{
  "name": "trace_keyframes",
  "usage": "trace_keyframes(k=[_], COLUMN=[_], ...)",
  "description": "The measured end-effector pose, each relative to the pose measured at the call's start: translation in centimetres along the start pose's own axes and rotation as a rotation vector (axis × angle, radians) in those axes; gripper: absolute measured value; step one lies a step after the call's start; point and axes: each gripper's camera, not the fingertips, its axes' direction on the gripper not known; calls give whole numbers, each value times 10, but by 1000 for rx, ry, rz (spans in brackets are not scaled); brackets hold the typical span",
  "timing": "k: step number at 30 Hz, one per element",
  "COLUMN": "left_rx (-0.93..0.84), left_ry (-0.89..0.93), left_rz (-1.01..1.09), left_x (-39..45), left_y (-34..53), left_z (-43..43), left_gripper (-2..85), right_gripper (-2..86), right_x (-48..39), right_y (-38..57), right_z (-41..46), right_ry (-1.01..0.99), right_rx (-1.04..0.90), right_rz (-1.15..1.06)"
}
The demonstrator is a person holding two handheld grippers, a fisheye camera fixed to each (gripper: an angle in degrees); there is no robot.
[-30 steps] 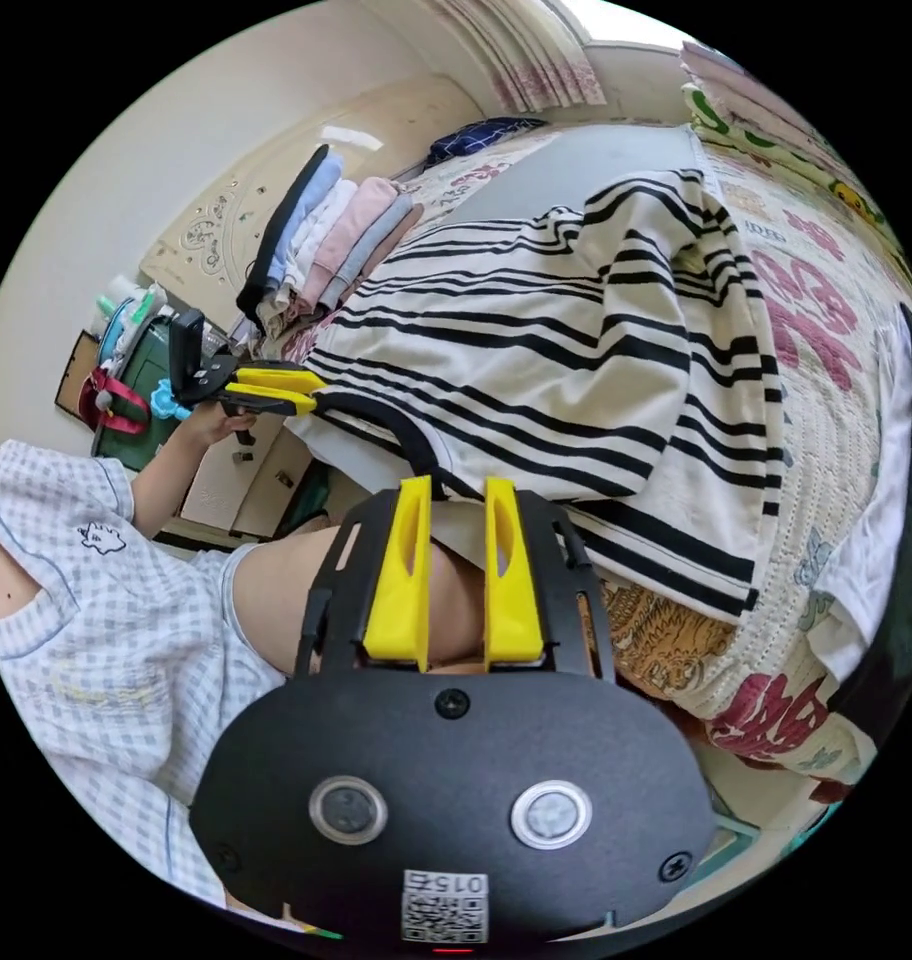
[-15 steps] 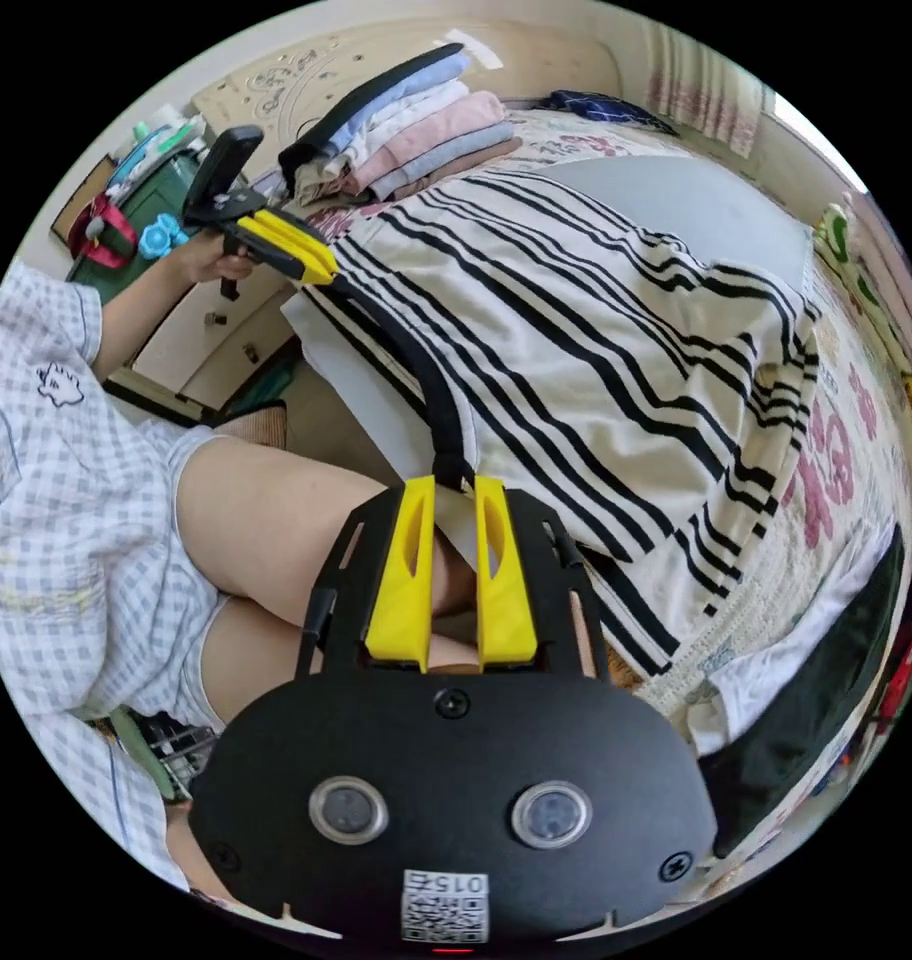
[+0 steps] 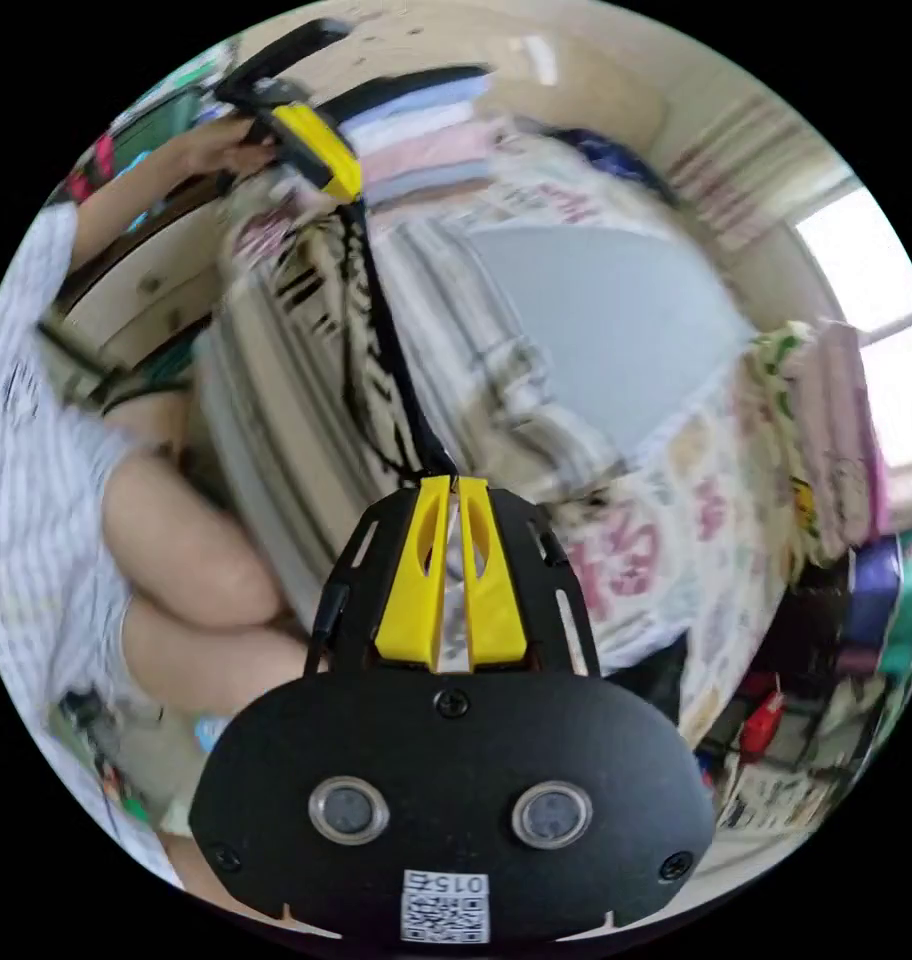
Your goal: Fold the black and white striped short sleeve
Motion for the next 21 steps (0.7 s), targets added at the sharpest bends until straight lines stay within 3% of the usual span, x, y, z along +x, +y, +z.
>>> trace_keyframes(k=[1, 3, 6, 8, 11, 13, 15, 18, 21], left_rx=[237, 411, 454, 407, 189, -44, -172, -174, -171], left_ry=[-195, -288, -118, -83, -65, -85, -82, 28, 38], left_rz=[-60, -99, 45, 97, 69, -81, -274, -604, -708], left_x=[-2, 11, 40, 48, 35, 7, -18, -50, -62], left_y=[-24, -39, -12, 30, 114, 193, 255, 340, 372], left_z=[-29, -62, -89, -85, -53, -25, -18, -31, -32], left_gripper=[37, 78, 88, 76, 78, 87, 92, 93, 94], right_gripper=[13, 45, 107, 110, 110, 126, 135, 138, 134], right_x=[45, 87, 90, 75, 57, 56, 60, 67, 76], right_y=[-28, -44, -29, 10, 99, 174, 223, 270, 285], right_z=[-31, -63, -72, -50, 17, 68, 84, 87, 82], right_ry=[-7, -143, -251, -217, -202, -209, -278, -378, -369], right_rx=[184, 354, 345, 261, 18, -206, -278, -294, -272], right_rz=[206, 376, 327, 288, 259, 337, 425, 534, 599])
